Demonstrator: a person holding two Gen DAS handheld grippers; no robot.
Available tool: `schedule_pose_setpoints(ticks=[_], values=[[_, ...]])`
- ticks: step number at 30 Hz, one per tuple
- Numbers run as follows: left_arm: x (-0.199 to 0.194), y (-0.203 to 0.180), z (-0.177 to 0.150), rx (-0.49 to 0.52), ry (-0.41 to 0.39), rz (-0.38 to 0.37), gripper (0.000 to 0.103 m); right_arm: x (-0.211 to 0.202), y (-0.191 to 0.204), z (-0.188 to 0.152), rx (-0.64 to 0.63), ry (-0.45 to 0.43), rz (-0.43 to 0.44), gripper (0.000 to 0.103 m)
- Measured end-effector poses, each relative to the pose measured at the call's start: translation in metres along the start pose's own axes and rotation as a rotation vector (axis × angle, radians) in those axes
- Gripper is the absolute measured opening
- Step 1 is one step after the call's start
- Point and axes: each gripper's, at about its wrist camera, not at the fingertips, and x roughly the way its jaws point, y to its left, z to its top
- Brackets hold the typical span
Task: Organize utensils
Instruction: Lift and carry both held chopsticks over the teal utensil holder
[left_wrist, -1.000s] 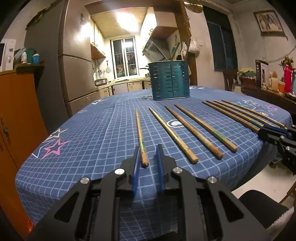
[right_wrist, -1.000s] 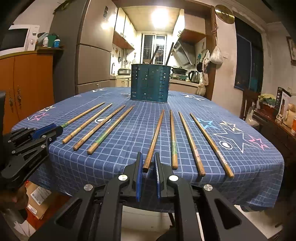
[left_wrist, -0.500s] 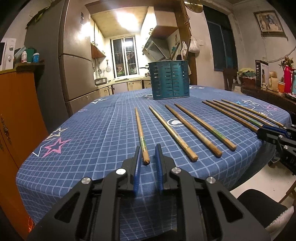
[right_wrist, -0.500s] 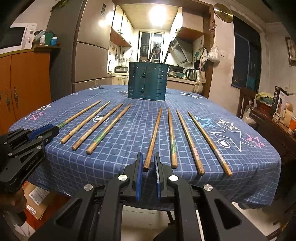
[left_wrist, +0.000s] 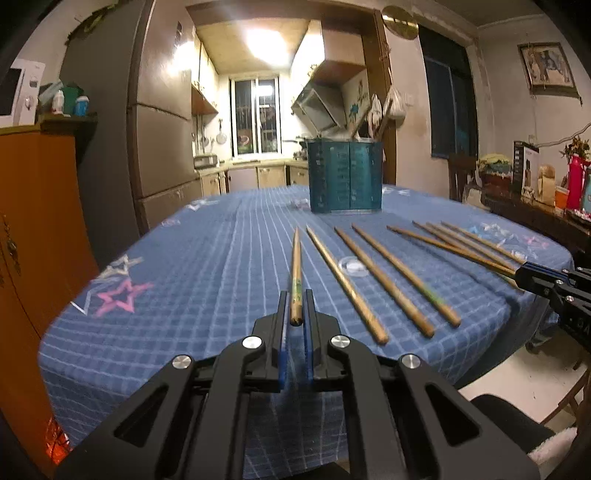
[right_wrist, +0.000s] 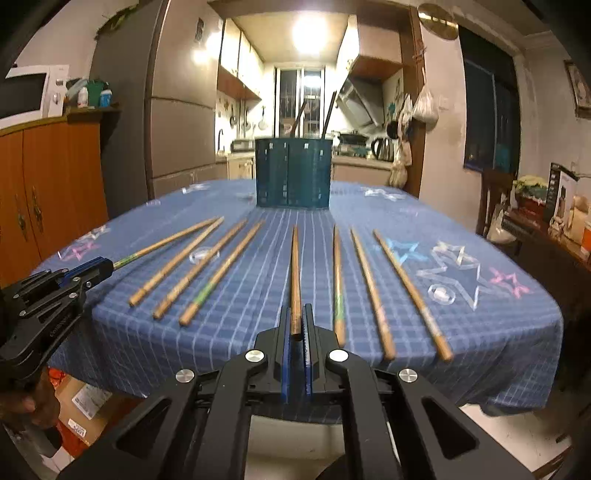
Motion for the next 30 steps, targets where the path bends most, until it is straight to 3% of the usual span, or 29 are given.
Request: schedule_pose_setpoints(ticks=[15,24,30], values=[[-0.034,0.015,0.066,-0.050,-0.110,0.052,0.005,-0.054,-0.008,0.054,-0.040,-0.177,0.005,0.007],[-0.056,0.029,0.122,-0.071,-0.169,0.039,0.005,-0.064,-0.020,0.092,-0.045,-0.177,0.072,0.007],[-0.053,0.039,0.161,-0.091,-0.120,-0.002,0.005,-0.061,-0.026,0.127,-0.057,-0.149,0.142,0.007]])
